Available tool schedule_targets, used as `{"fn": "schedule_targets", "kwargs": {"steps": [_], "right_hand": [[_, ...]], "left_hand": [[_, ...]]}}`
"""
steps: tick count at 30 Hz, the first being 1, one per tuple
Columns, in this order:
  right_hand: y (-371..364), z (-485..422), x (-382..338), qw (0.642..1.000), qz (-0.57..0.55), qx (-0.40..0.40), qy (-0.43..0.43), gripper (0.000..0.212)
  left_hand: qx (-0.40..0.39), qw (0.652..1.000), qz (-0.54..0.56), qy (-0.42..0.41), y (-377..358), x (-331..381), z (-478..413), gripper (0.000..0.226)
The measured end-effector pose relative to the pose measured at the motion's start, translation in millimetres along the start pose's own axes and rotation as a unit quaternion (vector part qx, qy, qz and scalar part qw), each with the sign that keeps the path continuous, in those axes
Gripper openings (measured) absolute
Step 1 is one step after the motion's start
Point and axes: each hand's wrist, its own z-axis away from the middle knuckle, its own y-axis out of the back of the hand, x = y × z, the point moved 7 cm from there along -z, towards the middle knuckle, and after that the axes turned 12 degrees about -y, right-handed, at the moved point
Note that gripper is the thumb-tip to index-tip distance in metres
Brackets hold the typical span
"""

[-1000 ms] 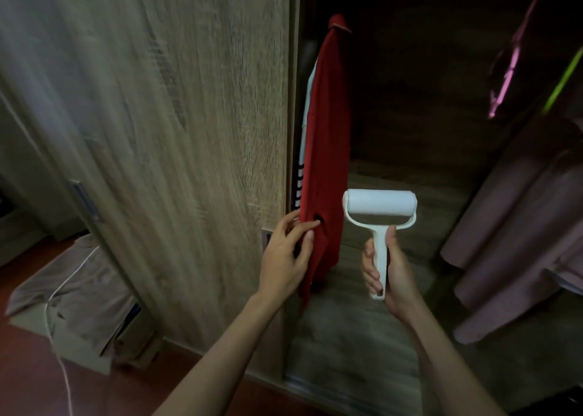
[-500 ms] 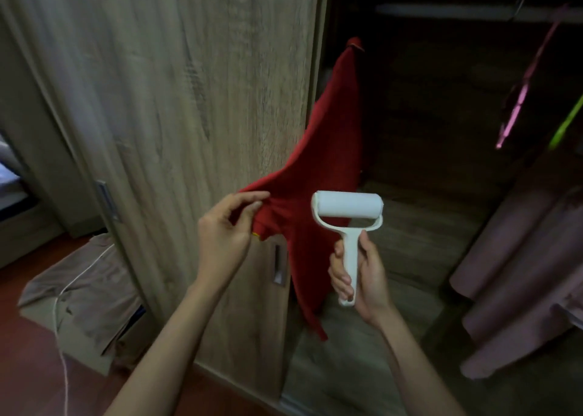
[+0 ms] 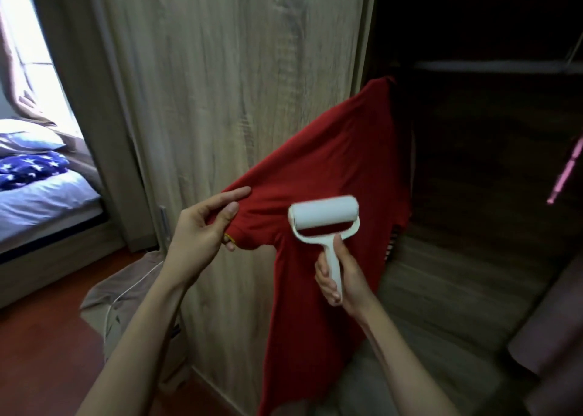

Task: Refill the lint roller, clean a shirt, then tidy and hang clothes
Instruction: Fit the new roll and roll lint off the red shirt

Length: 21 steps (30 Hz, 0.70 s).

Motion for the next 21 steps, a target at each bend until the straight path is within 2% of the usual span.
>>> {"fn": "schedule_targets", "kwargs": {"steps": [3,5,7,10,12,15,17,19,21], "right_hand": [[-16,-8,-64,0.998,-0.003,-0.026,0.051,0.067],[-21,-14,-82,0.997,0.015,-0.034,0.075,0.066],[-11,-12,-53,0.998,0.045,-0.007,0.052,0.068],[0,2,5,1.000,0.025,0.000,0.012,0.070],[-3,0,-6,1.000,0.015,-0.005,0.014,0.070],[-20,-14,-61,0.998,0.024,-0.041,0.039,0.069],[-22,-18,-62,0.997,0.040,-0.049,0.042,0.070],[-14,-12,-22,0.998,0.050,-0.045,0.014,0.073],[-11,-4,8,0.998,0.041,-0.056,-0.009,0.073]], "left_hand": [[-0.006,0.999,0.032,0.031,0,-4,1,0.026],[-0.018,0.997,0.054,0.049,-1,-7,2,0.028],[-0.033,0.993,0.087,0.072,-2,-11,5,0.032],[-0.055,0.986,0.126,0.098,-5,-16,11,0.046],[-0.061,0.983,0.135,0.106,-5,-18,13,0.052],[-0.064,0.981,0.144,0.109,-4,-19,13,0.055],[-0.067,0.983,0.137,0.106,-3,-20,13,0.050],[-0.062,0.985,0.118,0.105,0,-22,13,0.034],[-0.061,0.987,0.106,0.106,0,-22,12,0.032]]}}
